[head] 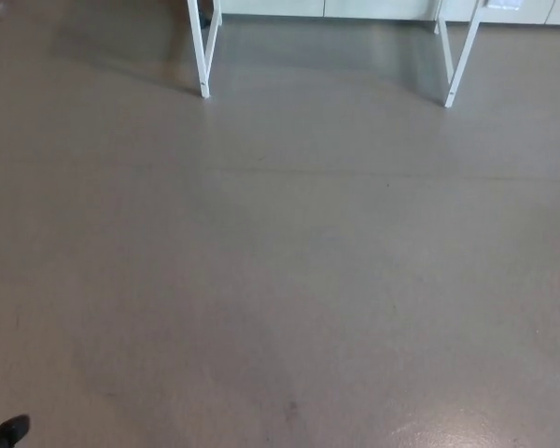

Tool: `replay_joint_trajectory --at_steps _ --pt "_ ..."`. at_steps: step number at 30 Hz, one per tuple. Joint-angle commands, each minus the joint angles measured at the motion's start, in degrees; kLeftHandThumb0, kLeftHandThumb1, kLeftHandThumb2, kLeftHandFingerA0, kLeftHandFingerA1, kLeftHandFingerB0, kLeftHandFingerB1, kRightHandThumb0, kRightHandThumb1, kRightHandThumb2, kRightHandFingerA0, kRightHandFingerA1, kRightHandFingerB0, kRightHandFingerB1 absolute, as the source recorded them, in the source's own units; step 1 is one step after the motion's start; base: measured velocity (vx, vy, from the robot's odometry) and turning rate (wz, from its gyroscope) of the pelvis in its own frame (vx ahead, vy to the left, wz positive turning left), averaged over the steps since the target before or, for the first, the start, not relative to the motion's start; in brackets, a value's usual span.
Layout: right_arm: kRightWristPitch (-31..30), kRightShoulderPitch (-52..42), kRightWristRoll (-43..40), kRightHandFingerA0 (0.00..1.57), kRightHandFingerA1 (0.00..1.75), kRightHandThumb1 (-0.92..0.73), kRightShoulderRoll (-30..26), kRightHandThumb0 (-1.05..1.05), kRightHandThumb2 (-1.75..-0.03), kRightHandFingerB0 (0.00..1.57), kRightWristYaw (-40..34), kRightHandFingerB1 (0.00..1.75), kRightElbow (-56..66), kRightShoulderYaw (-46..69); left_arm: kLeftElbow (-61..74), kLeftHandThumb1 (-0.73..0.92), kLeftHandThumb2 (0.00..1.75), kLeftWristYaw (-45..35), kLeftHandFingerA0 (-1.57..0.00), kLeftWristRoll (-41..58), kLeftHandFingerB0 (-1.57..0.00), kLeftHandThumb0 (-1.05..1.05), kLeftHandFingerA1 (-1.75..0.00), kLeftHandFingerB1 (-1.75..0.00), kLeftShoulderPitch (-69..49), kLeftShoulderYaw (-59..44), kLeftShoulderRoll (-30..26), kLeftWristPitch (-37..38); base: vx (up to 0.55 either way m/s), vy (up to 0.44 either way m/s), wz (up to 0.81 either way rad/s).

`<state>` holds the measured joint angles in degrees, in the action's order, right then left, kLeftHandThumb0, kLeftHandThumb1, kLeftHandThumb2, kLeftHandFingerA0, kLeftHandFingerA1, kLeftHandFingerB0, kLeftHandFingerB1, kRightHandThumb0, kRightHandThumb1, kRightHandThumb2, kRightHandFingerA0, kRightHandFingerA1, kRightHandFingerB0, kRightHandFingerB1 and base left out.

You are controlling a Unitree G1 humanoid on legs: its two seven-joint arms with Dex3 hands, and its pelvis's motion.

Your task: The robot walk towards a table in front and uses its left hand to pickup a tennis ball on the left side and put it in a container on the right hand side

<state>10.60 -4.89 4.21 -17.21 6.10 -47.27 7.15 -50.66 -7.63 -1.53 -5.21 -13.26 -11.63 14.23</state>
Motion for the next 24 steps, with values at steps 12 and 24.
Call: replay_joint_trajectory --at_steps 12,24 --pt "1.7 -2.8 -0.7 0.24 0.43 -0.57 -1.1 -0.53 -0.74 0.18 2.1 0.40 -0.5 -0.4 -1.4 0.63 0.67 -0.7 -0.20 0.8 -0.18 -0.33 -0.37 -0.33 -4.5 0.7 -1.2 5.3 0.02 0.001 0.00" --pt "3.0 -4.5 -0.1 0.33 0.37 -0.66 -1.6 -0.49 -0.59 0.22 1.9 0.32 -2.3 -1.4 -2.1 0.60 0.65 1.7 -0.26 -0.5 -0.22 -0.32 -0.39 -0.35 -6.7 2.7 -1.5 7.5 0.03 0.045 0.01"
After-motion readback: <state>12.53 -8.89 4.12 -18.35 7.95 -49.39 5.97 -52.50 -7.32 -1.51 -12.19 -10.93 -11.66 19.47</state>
